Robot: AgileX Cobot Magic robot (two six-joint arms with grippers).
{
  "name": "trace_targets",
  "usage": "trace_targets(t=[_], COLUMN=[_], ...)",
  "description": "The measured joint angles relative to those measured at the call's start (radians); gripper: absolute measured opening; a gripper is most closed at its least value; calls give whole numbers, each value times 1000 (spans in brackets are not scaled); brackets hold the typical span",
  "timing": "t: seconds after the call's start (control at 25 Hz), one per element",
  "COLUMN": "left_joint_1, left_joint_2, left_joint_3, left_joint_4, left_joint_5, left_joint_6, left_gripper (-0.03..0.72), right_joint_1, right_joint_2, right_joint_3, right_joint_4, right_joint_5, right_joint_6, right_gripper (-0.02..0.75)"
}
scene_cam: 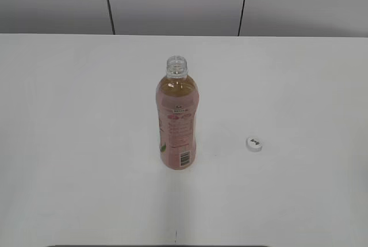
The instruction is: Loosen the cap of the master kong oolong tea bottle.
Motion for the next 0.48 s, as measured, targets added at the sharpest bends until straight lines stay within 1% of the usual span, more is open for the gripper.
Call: trace_targets(t=[0.28, 0.48], left_joint_1=[-20, -20], left_joint_2=[-29, -29], left_joint_3=[1, 1], left_joint_4=[-12, -15], left_joint_5=[1, 1], left_joint_6=[19, 27], left_gripper=[244, 242], right_joint_1=[0, 0], right_joint_2=[0, 0], right_joint_3=[13, 13], right_joint_4=[9, 9], right_joint_5=[-30, -33], right_joint_6=[-5, -6], right_gripper=[396, 396])
